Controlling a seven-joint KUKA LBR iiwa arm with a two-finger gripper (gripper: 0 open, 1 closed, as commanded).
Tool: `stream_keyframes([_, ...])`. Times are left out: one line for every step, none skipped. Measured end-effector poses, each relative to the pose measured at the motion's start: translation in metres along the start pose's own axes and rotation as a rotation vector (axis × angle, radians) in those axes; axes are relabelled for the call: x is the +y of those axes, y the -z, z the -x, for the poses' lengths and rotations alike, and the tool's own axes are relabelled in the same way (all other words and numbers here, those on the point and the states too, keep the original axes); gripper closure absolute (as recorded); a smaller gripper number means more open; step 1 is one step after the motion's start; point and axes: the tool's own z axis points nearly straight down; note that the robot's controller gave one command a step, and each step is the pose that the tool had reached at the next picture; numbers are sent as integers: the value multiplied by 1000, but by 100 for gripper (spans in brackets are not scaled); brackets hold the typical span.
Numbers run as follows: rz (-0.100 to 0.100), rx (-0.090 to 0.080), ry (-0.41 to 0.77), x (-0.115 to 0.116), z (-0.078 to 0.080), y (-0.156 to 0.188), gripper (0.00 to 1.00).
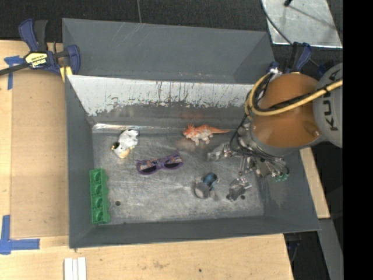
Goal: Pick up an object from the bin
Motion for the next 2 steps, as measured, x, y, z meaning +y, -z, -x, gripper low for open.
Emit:
stream_keyframes([-2, -2, 351, 15, -2, -33, 0])
stream_keyframes([-5, 1, 69, 30, -11, -57, 100])
